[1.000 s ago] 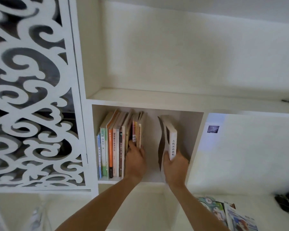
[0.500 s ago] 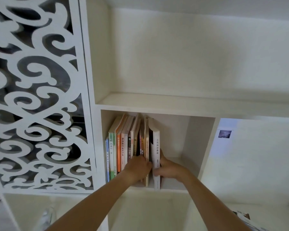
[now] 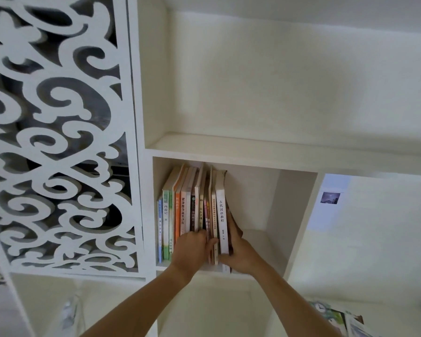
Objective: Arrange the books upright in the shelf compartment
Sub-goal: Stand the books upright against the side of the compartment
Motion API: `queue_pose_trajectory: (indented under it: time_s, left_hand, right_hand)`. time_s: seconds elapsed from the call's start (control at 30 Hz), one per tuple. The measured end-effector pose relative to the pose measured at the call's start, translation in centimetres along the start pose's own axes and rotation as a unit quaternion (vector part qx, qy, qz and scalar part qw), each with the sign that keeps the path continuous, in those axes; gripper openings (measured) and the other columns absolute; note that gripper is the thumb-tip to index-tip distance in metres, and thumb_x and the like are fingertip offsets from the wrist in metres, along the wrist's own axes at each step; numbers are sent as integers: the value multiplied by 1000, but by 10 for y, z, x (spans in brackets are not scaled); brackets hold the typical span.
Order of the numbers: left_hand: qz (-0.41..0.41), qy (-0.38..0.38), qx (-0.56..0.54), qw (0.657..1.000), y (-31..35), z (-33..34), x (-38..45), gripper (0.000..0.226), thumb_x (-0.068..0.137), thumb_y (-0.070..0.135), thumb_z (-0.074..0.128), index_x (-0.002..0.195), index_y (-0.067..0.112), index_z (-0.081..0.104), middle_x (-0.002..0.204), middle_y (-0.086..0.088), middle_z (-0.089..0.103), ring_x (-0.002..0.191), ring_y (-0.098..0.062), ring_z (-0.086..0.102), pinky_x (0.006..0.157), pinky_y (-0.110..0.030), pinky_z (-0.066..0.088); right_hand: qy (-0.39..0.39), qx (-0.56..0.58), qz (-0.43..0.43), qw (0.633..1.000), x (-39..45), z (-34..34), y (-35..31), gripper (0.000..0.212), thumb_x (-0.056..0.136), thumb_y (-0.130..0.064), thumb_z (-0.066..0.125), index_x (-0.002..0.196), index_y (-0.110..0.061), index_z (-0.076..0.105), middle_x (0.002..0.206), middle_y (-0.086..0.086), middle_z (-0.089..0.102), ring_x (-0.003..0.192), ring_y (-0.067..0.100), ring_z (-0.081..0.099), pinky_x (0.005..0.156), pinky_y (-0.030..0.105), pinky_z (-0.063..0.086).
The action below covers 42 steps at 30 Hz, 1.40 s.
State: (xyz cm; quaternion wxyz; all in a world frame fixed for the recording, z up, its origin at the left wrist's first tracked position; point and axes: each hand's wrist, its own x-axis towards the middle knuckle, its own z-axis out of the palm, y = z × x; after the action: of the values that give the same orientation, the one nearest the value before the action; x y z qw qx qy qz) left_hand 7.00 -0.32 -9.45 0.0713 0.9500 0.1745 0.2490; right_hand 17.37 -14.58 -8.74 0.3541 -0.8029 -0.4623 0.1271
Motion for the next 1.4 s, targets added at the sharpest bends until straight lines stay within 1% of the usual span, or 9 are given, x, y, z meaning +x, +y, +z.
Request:
queue_pose_trajectory:
  time_s: [0.1, 0.27, 0.37, 0.5, 0.6, 0.67, 0.83, 1.1, 1.4]
  left_hand:
    - [0, -9, -34, 999, 0, 0, -5, 39, 102, 49, 50, 113, 16, 67, 113, -2, 74, 97, -17, 74, 89, -27, 59]
    - [-12, -35, -81, 996, 1, -2, -7, 35, 104, 41, 50, 120, 15, 67, 126, -5, 69, 112, -18, 69, 101, -29, 53]
    - [-10, -13, -46, 999, -2, 0, -7, 36, 105, 42, 46, 118, 16, 67, 120, -3, 71, 105, -16, 71, 96, -27, 56]
    - [93, 129, 38, 987, -4, -18, -6, 40, 103, 41, 43, 83, 18, 69, 73, 2, 72, 60, -12, 71, 58, -23, 57]
    - [156, 317, 30, 935, -10, -28, 3, 20, 95, 32, 60, 101, 13, 64, 97, -7, 69, 89, -20, 66, 80, -32, 54]
    - [117, 367, 37, 922, -13, -35, 15, 42, 91, 32, 66, 122, 6, 58, 123, -17, 60, 119, -30, 55, 102, -42, 46]
    - [71, 284, 66, 954, -32, -51, 27, 74, 94, 54, 61, 148, 4, 46, 156, -14, 43, 155, -29, 20, 121, -57, 23]
    - [78, 288, 54, 953, -45, -53, 32, 71, 84, 65, 64, 131, 12, 61, 137, -6, 58, 143, -25, 39, 117, -47, 31]
    - [62, 290, 25, 955, -34, -58, 27, 64, 82, 52, 73, 131, 12, 59, 134, -5, 56, 141, -27, 39, 116, -47, 31]
  right_hand:
    - [33, -10, 85, 996, 4, 16, 7, 136, 78, -22, 85, 158, -34, -24, 156, 3, 29, 129, 25, 57, 103, 38, 54]
    - [86, 21, 115, 989, 12, 33, 1, 82, 88, -2, 69, 158, -24, 32, 143, 6, 60, 126, 24, 61, 104, 33, 53]
    - [61, 39, 88, 993, 20, 33, 2, 93, 88, -4, 73, 161, -28, 20, 148, 2, 56, 132, 21, 57, 107, 31, 50]
    - [-11, 10, 71, 997, 26, 25, 5, 126, 81, -19, 82, 158, -41, -15, 151, -2, 52, 132, 21, 57, 107, 37, 52]
    - [6, -21, 57, 998, 27, 27, 5, 136, 78, -21, 86, 157, -37, -23, 147, 1, 56, 125, 23, 62, 102, 37, 55]
    - [24, -20, 60, 998, 26, 27, 5, 136, 76, -26, 88, 156, -40, -21, 146, 2, 58, 124, 24, 63, 103, 39, 55]
    - [98, 47, 16, 994, 25, 15, -19, 130, 71, -46, 87, 156, -50, -10, 148, -7, 54, 128, 18, 61, 100, 47, 57]
    - [246, -107, -146, 952, 30, -9, -73, 110, 84, -57, 74, 158, -52, -8, 171, 0, -4, 138, 26, 51, 97, 45, 58]
    - [244, -125, -77, 959, 35, -3, -75, 100, 85, -21, 82, 156, -41, 15, 169, -3, -10, 99, 22, 71, 79, 30, 58]
